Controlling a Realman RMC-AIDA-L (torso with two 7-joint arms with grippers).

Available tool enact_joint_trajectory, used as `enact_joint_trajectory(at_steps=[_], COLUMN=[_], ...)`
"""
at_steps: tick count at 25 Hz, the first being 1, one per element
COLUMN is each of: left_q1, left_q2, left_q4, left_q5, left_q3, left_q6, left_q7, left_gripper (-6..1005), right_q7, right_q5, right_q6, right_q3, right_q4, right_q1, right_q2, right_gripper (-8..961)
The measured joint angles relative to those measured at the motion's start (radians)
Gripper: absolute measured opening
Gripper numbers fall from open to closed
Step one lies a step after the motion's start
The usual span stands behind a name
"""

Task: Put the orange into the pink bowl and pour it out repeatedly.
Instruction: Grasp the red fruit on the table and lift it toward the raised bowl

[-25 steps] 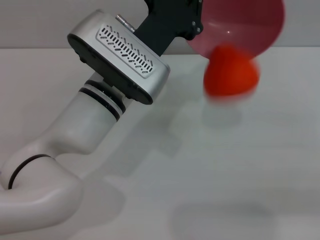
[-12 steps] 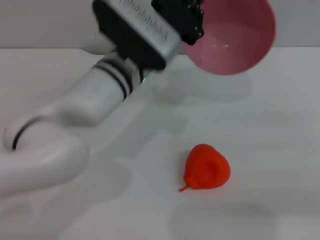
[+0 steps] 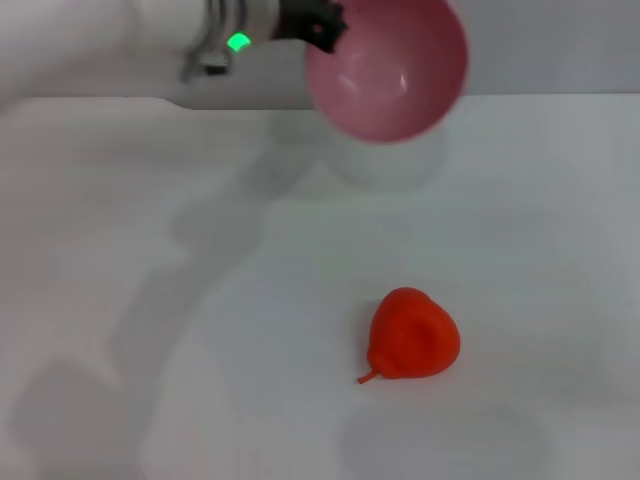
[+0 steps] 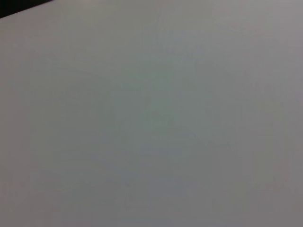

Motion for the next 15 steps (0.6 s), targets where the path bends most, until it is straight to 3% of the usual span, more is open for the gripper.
enact_joint_trajectory(at_steps=[2, 5, 6, 7, 11, 15], left_q1=[-0.039, -0.052, -0.057, -0.055, -0.041, -0.034], left_q2=[0.012, 0.023, 0.046, 0.062, 0.091, 0.101], left_q4=[-0.001, -0.001, -0.001, 0.0, 0.001, 0.002], left_q5=[0.009, 0.018, 0.036, 0.042, 0.05, 0.077], left_q3=[-0.204, -0.313, -0.418, -0.454, -0.505, -0.518], left_q6=[0.205, 0.296, 0.374, 0.399, 0.436, 0.444], left_q7=[0.066, 0.098, 0.113, 0.112, 0.112, 0.115], left_gripper=[61, 61, 61, 61, 61, 61], right_q7=[0.114, 0.324, 0.412, 0.508, 0.924, 1.343], right_q5=[-0.115, -0.361, -0.468, -0.575, -1.027, -1.532], right_q6=[0.053, 0.166, 0.199, 0.223, 0.236, 0.142], right_q3=[0.007, 0.011, 0.015, 0.022, 0.061, 0.08], right_q4=[-0.031, -0.113, -0.137, -0.16, -0.257, -0.43], right_q1=[0.01, 0.038, 0.055, 0.077, 0.175, 0.281], right_q2=[-0.013, -0.054, -0.068, -0.083, -0.123, -0.127], right_gripper=[490, 490, 491, 491, 492, 494])
